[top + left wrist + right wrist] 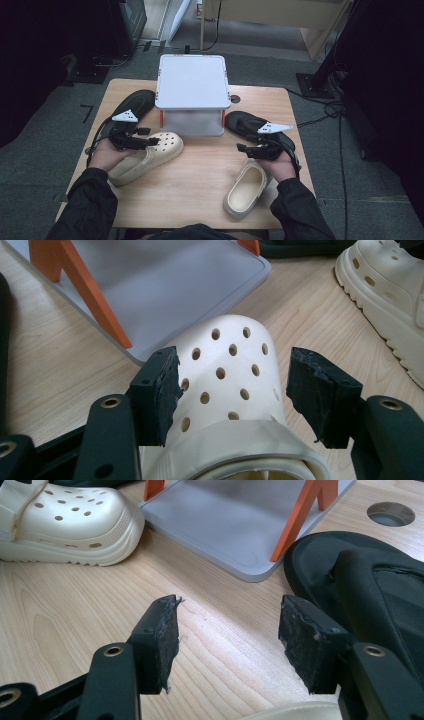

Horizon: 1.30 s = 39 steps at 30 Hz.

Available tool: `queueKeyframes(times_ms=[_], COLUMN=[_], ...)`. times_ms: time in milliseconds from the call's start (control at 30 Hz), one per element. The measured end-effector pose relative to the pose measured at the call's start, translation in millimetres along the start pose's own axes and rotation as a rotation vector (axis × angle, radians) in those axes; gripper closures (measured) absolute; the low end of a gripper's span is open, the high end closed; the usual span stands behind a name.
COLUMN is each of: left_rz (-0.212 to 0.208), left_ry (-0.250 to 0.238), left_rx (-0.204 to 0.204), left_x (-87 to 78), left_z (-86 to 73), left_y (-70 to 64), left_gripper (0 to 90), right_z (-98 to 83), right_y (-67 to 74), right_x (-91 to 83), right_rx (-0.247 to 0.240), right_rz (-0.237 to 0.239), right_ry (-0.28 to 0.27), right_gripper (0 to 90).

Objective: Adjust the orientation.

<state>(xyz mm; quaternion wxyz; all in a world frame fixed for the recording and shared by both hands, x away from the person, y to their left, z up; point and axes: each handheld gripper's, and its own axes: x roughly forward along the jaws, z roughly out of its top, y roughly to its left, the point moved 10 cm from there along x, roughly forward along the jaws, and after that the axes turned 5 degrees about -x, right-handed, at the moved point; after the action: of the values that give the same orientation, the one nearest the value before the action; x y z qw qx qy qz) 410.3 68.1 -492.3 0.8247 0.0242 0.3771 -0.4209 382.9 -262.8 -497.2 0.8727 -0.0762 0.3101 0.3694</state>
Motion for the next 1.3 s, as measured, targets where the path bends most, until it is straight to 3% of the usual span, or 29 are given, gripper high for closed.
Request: queueKeyframes(times_ms=[700,1033,1300], left_rz=[0.028,0.022,0.038], left_ry=[-0.009,-0.079,-0.083], left_rx=[0.007,-0.032,-0.019], left_x=[-16.5,-37.2,-42.7], left_z=[-11.9,-15.2,-16.0], left_y=[5.4,5.8,3.1], left_gripper=[38.0,37.3,38.4], right_z=[7.9,16.2,19.0], right_y=[-3.7,-0.5,2.1], right_x=[2.4,13.1,19.2], right_rx=[0.001,-0.023,-0.033], right_rz=[0.014,0.034,0.05], right_ry=[-0.023,-0.015,-0.012], right_gripper=[41.9,41.9,41.9])
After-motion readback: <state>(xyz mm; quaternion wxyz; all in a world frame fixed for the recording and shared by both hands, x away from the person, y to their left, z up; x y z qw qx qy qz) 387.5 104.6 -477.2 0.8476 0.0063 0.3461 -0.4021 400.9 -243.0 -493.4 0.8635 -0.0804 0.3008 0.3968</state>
